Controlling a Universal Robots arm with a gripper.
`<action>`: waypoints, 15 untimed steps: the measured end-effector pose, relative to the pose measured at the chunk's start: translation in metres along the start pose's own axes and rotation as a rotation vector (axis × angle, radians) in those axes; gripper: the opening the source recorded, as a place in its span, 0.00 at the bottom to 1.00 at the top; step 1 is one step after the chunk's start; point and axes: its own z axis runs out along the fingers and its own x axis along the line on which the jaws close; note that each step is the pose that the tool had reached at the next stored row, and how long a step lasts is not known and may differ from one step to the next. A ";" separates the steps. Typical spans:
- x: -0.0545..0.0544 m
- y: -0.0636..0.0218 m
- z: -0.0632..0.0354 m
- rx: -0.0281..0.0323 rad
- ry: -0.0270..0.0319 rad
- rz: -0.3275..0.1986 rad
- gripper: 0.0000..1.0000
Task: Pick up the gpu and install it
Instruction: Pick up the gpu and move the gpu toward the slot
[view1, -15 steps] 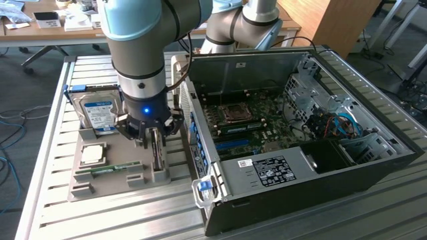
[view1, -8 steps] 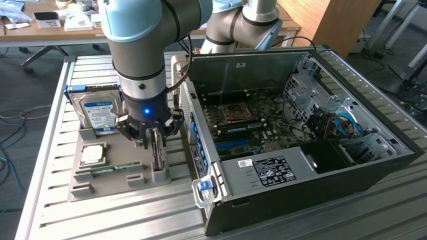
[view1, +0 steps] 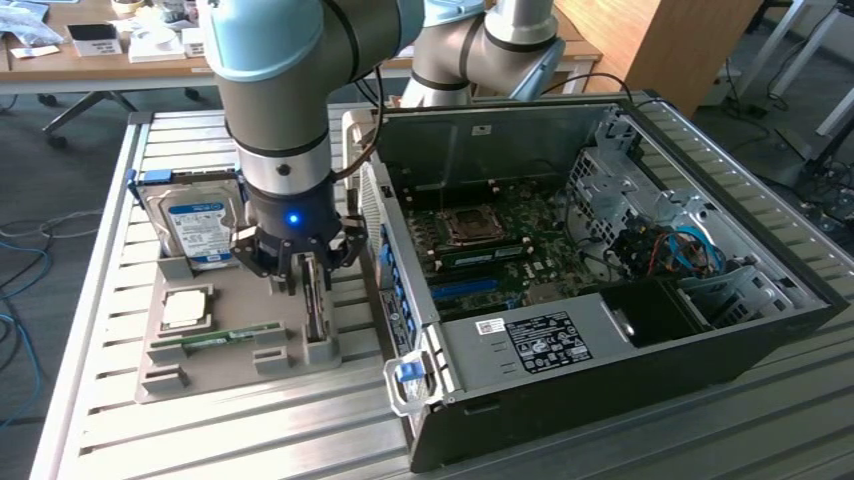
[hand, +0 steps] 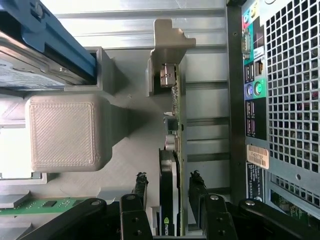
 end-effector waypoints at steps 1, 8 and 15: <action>0.000 0.0001 0.0006 0.0000 0.0000 0.000 0.47; 0.000 0.0011 0.0019 0.0000 0.0000 0.000 0.47; 0.000 0.0035 0.0032 0.0001 0.0002 0.000 0.47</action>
